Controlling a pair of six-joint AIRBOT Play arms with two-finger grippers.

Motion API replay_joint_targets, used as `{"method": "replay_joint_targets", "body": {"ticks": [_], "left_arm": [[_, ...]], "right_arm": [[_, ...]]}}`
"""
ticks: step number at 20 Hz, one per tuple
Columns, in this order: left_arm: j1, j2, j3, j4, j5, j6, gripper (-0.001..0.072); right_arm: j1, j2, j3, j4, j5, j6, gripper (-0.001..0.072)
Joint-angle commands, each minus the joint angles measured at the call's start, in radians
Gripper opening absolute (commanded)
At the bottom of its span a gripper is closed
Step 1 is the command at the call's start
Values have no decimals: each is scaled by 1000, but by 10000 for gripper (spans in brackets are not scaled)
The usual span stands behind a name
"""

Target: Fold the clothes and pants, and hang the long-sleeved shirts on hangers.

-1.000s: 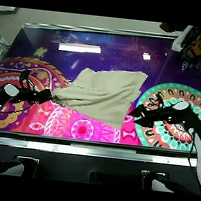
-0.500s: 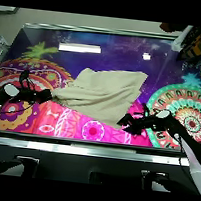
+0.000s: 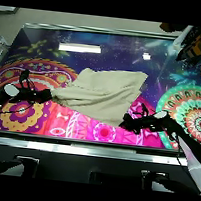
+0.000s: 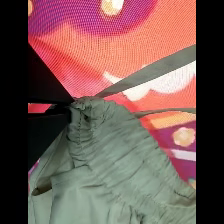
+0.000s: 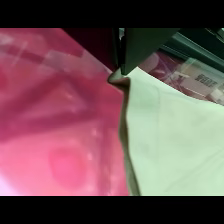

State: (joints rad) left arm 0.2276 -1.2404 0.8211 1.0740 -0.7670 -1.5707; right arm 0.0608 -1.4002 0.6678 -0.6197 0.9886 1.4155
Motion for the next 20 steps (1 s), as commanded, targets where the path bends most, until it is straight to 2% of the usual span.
{"method": "replay_joint_targets", "body": {"ticks": [1,4,7,9,12,16,20], "left_arm": [[0,2,0,0,-2,1,24],[2,8,56,5,-32,38,23],[2,29,225,43,-139,39,23],[2,61,375,92,-262,38,22],[2,144,585,155,-430,33,23],[2,304,781,227,-524,-61,23],[2,469,837,229,-526,-145,23]], "right_arm": [[1,22,5,70,-5,-29,18],[-2,103,68,67,-5,-32,17],[-2,197,232,50,32,-21,17],[-2,275,386,-19,52,22,17],[-2,393,621,-200,87,131,17],[-2,535,882,-419,132,285,17],[-2,626,1021,-481,166,375,17]]}}
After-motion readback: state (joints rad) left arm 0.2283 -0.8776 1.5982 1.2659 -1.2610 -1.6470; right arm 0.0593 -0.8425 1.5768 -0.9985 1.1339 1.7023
